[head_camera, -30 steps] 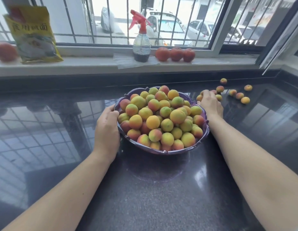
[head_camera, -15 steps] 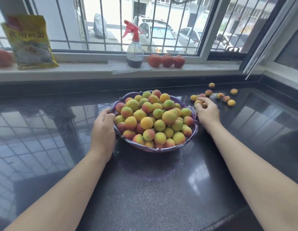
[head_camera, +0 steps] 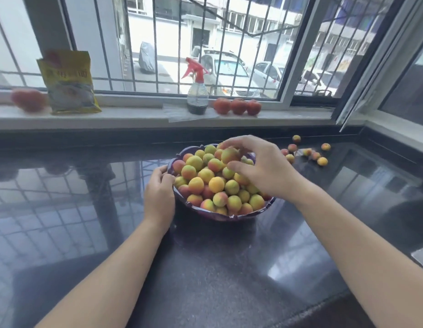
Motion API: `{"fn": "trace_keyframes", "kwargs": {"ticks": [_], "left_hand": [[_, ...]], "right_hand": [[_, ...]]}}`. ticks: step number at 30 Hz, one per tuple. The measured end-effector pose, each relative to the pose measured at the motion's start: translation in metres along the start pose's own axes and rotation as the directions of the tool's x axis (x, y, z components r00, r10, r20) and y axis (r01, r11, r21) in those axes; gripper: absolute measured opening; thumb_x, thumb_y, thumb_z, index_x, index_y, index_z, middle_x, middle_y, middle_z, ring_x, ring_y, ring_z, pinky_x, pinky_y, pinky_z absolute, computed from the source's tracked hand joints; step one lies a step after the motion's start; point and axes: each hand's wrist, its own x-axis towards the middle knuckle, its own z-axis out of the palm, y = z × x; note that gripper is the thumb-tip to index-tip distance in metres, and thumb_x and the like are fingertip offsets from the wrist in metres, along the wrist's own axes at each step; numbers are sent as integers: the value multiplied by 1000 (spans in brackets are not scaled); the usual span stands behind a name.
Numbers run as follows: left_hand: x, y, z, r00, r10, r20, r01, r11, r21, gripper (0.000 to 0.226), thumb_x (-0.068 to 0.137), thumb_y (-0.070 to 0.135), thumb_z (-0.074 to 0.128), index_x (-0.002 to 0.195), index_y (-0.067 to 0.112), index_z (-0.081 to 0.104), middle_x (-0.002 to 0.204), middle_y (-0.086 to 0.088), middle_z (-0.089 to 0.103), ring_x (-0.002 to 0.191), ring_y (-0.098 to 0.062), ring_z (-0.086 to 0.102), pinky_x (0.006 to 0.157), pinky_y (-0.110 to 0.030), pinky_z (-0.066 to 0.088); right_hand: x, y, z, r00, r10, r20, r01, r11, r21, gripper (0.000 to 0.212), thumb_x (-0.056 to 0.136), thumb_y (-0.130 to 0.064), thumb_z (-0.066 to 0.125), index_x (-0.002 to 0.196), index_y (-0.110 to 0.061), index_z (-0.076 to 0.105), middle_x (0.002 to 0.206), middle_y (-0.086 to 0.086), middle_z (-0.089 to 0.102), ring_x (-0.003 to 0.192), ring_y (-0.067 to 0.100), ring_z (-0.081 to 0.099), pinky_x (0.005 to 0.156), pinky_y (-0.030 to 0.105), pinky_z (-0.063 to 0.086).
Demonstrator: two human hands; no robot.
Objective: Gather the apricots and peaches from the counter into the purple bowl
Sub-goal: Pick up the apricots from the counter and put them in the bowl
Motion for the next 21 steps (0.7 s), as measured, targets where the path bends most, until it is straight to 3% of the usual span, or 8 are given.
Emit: {"fn": "trace_keyframes", "kwargs": {"ticks": [5,11,16,17,19,21], "left_hand": [[1,-1,-2,1000,-10,4,10,1000,16,39,75,47,50,106,36,71,107,2,77,110,-30,71,99,-63,56],[-7,10,-1,1000,-12,6,12,999,43,36,83,39,47,110,32,69,108,3,76,108,-25,70,98,-59,57],[-10,11,1,1000,0,6,0,999,35,38,85,39,46,114,28,68,110,-2,76,108,-27,70,96,-56,59],[-10,10,1,1000,1,4,-1,1000,31,37,85,38,46,113,29,68,110,-1,76,108,-27,70,96,-56,59],[-11,11,1,1000,5,7,-5,1000,20,35,85,37,46,112,30,68,109,0,75,107,-25,70,89,-48,60],[-11,11,1,1000,8,15,-8,1000,17,34,86,36,45,112,29,66,107,2,73,104,-21,69,84,-40,59]], "right_hand": [[7,-4,15,996,-35,87,45,991,-126,36,88,-26,77,123,-25,70,108,-10,67,101,10,59,96,32,46],[9,2,24,993,-42,109,67,970,-233,32,97,-36,66,127,-27,70,120,-6,62,118,19,50,105,34,37],[6,4,25,986,-64,157,103,962,-253,35,99,-36,62,133,-30,65,114,-10,56,116,15,45,105,31,35],[5,6,22,990,-70,120,93,975,-200,36,99,-35,61,135,-29,64,116,-9,57,117,13,47,104,29,35],[5,19,10,996,-11,-92,8,999,-34,33,101,-31,60,133,-26,64,117,-8,61,113,8,54,100,21,40],[9,54,-3,925,159,-344,-142,987,75,24,102,-25,57,123,-21,69,115,-5,65,108,8,60,96,22,47]]}}
